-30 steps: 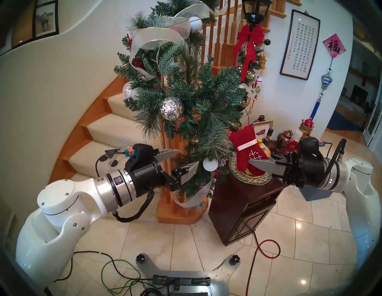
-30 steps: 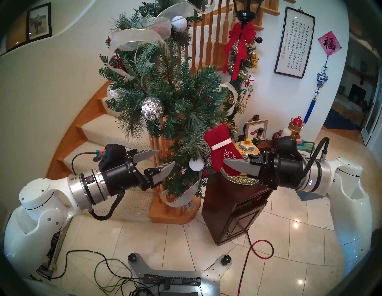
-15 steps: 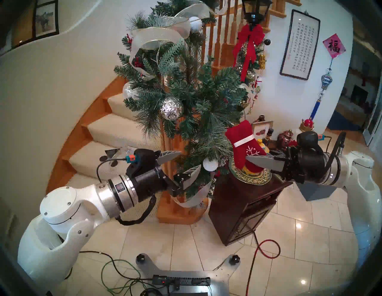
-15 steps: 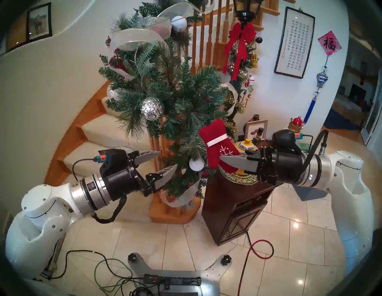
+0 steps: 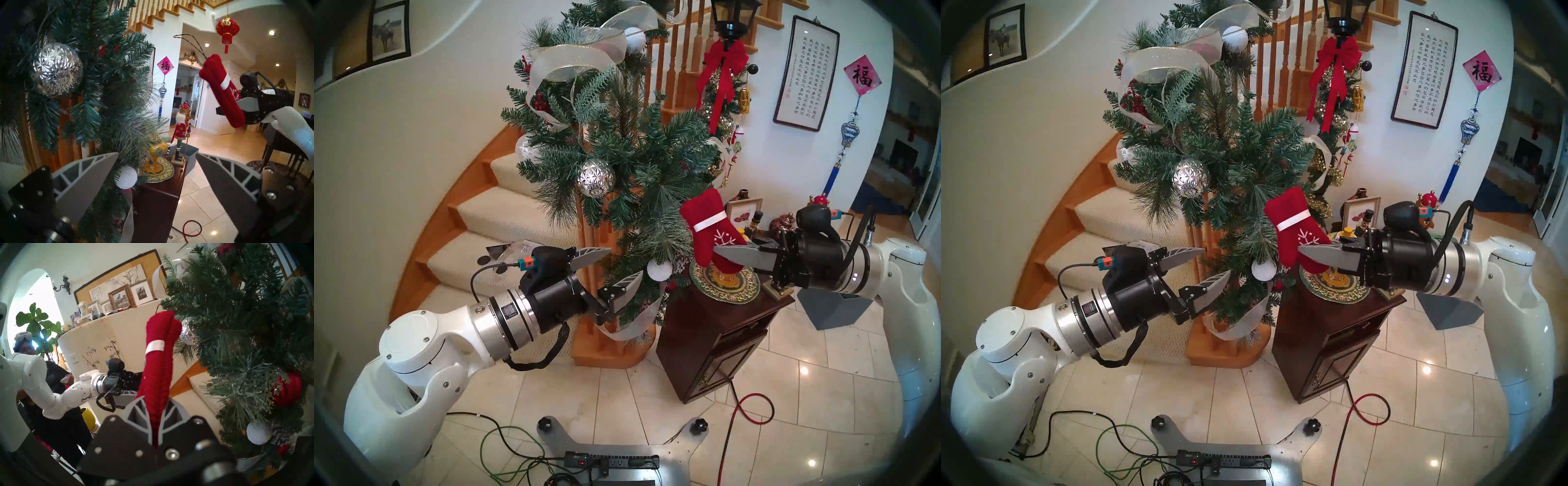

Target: Hang the ornament onto the Christmas-tree-style decoration

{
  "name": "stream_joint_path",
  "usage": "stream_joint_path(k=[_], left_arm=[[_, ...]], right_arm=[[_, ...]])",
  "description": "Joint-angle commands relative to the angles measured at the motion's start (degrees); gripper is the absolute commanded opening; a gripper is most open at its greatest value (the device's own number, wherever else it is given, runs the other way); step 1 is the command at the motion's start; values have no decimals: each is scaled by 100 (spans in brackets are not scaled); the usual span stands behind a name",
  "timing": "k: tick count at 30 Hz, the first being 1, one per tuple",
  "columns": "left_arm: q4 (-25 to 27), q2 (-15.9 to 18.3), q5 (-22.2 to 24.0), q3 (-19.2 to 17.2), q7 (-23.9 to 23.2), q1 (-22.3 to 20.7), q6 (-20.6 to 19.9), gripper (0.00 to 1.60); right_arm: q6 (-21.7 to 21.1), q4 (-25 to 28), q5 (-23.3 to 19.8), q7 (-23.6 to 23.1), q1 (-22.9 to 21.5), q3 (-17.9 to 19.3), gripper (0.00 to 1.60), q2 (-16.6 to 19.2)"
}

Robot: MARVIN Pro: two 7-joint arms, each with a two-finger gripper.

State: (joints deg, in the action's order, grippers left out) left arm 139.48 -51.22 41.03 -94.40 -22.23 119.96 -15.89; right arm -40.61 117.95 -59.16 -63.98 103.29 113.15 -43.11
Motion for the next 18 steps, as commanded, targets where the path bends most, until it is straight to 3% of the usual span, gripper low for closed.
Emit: stream_joint_path(k=[1, 18], left_arm=[[52, -48, 13, -14, -25, -27, 87, 160], [52, -113, -31, -29, -79, -20, 71, 160]], right_arm=[[-134, -46, -149, 161, -499, -77, 0, 138], [-447, -212, -473, 557, -1373, -128, 0, 314]])
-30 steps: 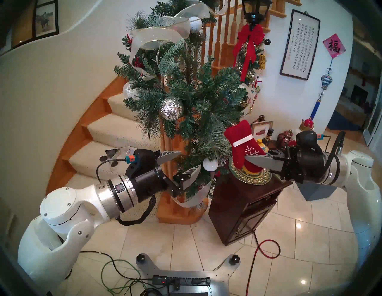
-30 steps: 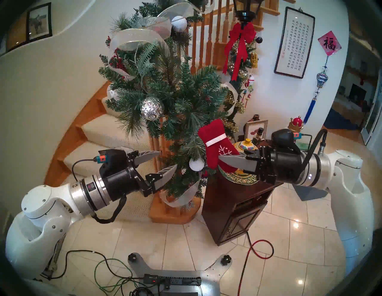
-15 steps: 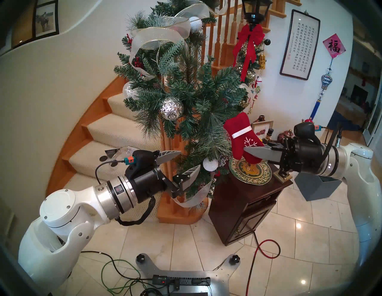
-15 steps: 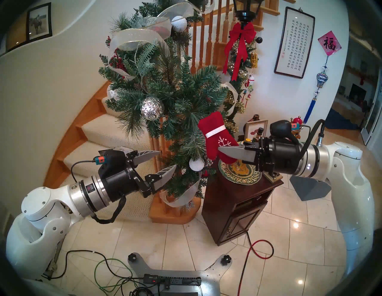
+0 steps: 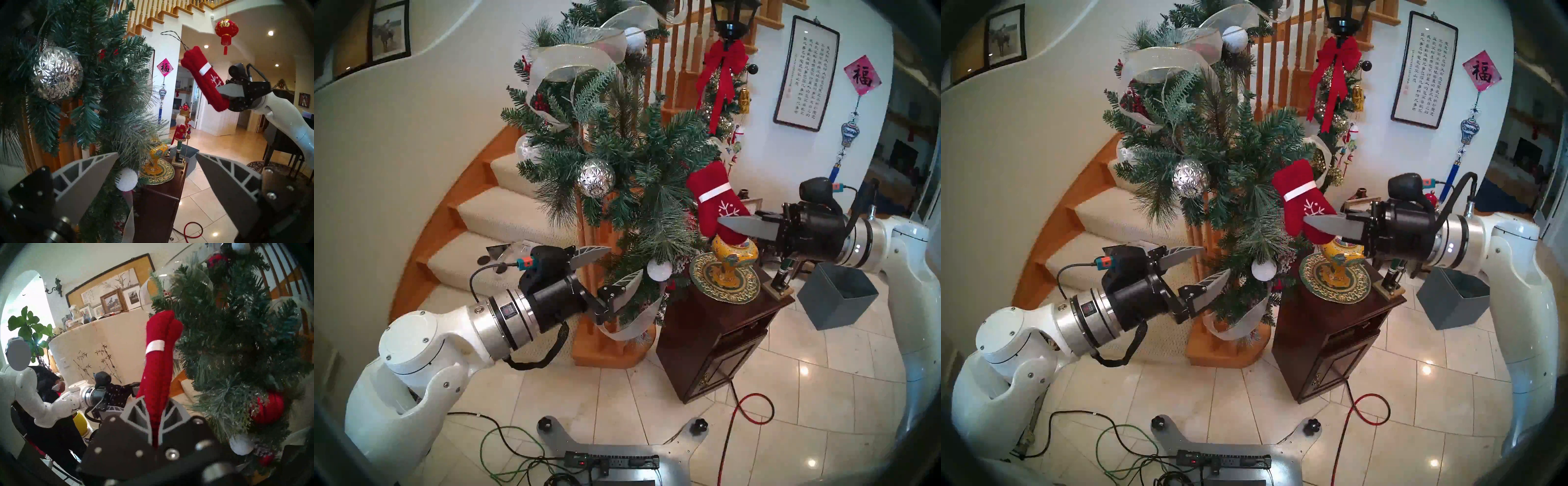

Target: Hang the ornament onto the Christmas-tree-style decoration

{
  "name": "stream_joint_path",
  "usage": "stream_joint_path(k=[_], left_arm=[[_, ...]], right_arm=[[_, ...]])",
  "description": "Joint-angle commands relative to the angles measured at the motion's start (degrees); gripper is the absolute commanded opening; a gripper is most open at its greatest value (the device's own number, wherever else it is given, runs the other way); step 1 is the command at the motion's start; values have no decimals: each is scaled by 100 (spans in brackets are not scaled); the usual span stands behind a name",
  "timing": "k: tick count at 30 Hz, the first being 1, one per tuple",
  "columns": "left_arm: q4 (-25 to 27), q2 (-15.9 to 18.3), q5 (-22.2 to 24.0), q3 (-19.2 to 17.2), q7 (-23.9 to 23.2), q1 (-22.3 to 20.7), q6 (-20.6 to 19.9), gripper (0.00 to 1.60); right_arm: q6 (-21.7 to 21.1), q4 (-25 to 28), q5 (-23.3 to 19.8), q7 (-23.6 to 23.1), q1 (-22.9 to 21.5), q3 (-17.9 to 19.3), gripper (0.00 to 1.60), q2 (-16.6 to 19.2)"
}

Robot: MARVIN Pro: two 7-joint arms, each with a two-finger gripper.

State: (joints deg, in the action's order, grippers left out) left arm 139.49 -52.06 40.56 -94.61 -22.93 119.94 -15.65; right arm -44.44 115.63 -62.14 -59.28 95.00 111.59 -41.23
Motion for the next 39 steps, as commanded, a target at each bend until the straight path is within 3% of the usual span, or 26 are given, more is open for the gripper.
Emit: stream_joint_path(k=[1, 25, 27, 29, 39], left_arm=[[51, -32, 14, -9, -10, -18, 46, 160], [51, -85, -9, -24, -55, -15, 28, 160], [51, -88, -10, -25, -57, -15, 26, 160], [51, -92, -12, -27, -60, -14, 24, 160], [51, -108, -20, -31, -74, -13, 17, 160]], right_arm=[[-77, 20, -195, 99, -602, 23, 0, 143], [-239, -140, -342, 506, -2081, -1327, 0, 350], [-143, -75, -399, 574, -1983, -1262, 0, 391], [-195, -148, -376, 585, -2275, -1442, 0, 372], [-141, -339, -490, 772, -2767, -1658, 0, 388]])
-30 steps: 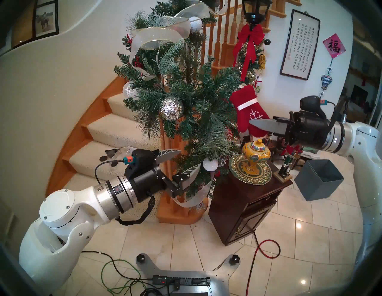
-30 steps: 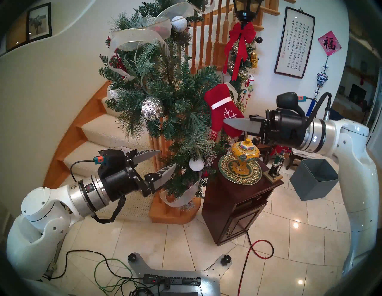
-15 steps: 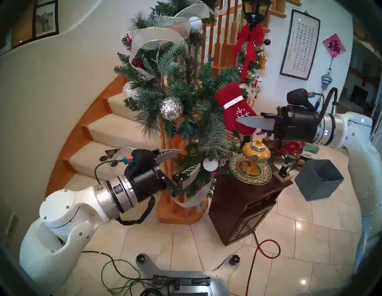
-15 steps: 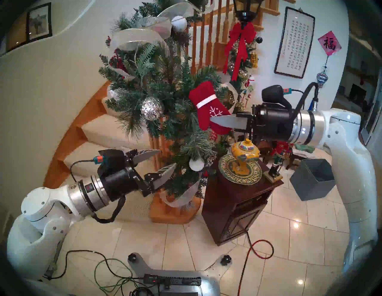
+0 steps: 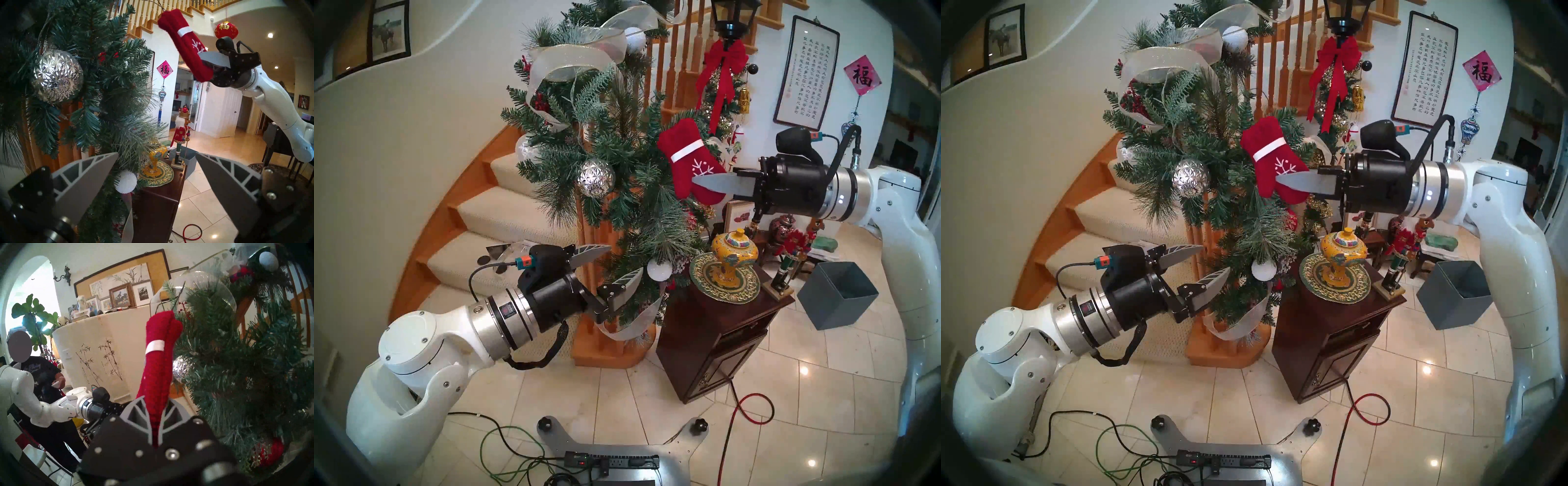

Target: Hang the ornament onto the Christmas-tree-style decoration

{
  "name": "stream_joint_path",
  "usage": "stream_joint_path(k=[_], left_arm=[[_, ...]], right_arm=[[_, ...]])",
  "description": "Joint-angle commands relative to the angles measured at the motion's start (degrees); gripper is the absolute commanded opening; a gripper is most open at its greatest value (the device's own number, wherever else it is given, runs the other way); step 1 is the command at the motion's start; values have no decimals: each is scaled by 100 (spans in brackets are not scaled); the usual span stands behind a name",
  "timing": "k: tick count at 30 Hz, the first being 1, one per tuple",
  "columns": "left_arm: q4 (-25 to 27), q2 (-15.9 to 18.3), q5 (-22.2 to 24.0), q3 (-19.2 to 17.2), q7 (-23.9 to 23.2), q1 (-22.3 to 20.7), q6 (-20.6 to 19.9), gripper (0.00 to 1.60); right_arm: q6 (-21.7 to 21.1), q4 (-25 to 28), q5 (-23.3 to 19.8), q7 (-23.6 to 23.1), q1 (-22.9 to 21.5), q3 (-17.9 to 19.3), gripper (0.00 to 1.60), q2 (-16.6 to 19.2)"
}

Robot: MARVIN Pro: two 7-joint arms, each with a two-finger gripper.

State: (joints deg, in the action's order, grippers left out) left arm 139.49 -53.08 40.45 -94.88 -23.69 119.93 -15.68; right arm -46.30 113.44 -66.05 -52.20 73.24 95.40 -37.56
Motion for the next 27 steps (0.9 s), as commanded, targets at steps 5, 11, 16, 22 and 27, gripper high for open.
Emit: stream_joint_path(k=[5, 11, 16, 22, 27], left_arm=[[51, -14, -13, -6, -5, -12, 18, 160], [51, -23, -19, -8, -12, -12, 16, 160], [51, -29, -23, -9, -16, -11, 15, 160], [51, -39, -31, -10, -23, -11, 13, 160], [51, -47, -38, -11, -28, -11, 11, 160]], right_arm=[[8, -288, -125, 132, -913, -247, 0, 17], [-29, -468, -206, 176, -1192, -465, 0, -63], [-99, -635, -237, 170, -1458, -689, 0, -123], [-360, -948, -302, 91, -1923, -1118, 0, -256], [-485, -1125, -228, 60, -2138, -1377, 0, -307]])
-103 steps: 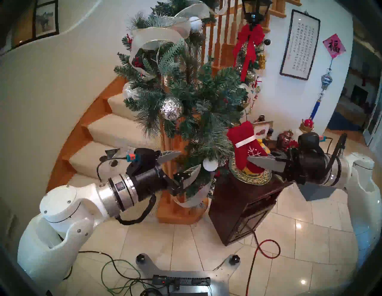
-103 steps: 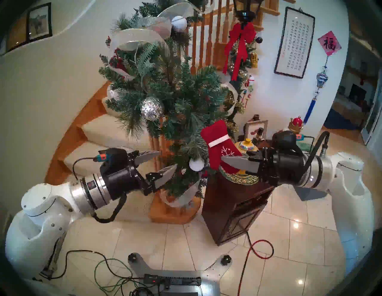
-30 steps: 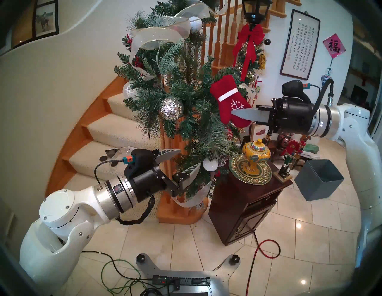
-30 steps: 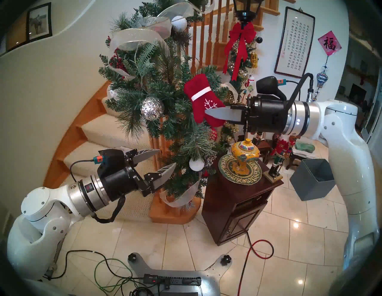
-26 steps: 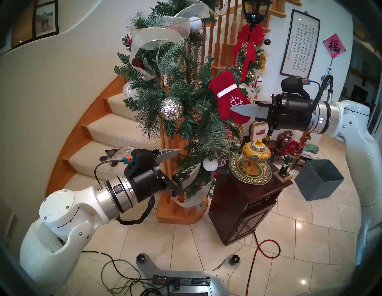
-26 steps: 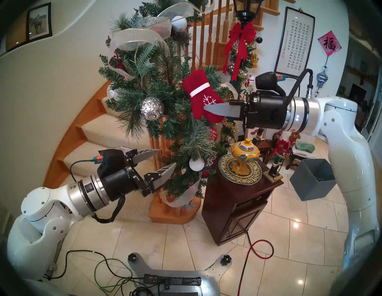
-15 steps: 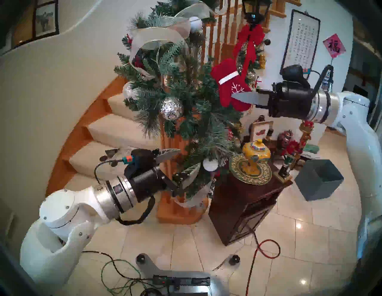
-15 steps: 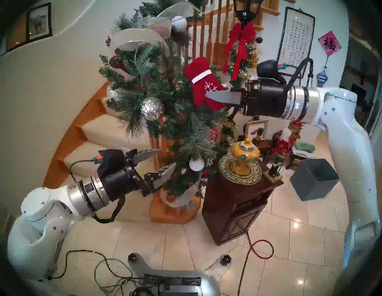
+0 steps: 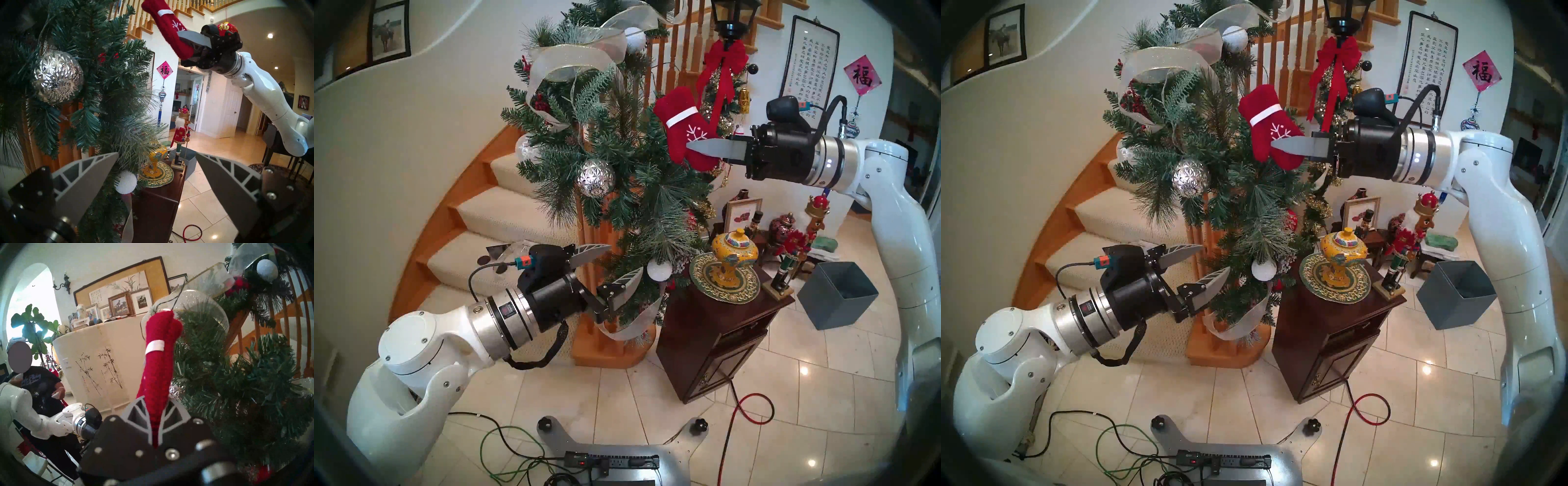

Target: Hang the ornament onto the Christmas-tree-style decoration

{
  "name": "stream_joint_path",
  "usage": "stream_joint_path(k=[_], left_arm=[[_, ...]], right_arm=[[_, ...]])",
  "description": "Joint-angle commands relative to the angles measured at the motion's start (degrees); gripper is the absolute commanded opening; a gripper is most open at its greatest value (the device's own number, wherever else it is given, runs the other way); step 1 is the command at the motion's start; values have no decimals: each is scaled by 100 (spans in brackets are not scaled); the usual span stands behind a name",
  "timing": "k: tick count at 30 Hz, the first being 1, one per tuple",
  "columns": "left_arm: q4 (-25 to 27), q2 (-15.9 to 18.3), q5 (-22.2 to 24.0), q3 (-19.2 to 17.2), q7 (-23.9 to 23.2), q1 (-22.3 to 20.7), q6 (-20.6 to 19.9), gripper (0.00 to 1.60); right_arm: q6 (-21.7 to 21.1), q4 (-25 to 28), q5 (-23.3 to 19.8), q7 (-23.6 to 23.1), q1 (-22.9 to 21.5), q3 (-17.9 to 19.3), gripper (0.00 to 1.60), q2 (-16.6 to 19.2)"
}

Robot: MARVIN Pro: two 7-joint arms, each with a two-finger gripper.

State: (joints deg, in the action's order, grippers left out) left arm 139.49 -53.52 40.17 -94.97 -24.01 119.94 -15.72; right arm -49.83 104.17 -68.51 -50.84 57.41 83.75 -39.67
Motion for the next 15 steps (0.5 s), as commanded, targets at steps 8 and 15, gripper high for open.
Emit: stream_joint_path(k=[8, 15], left_arm=[[51, -13, -19, -3, -4, -11, 12, 160], [51, -21, -24, -4, -9, -11, 9, 160]], right_arm=[[-251, -403, 53, -141, -744, -419, 0, -104], [-293, -508, 85, -52, -769, -460, 0, -103]])
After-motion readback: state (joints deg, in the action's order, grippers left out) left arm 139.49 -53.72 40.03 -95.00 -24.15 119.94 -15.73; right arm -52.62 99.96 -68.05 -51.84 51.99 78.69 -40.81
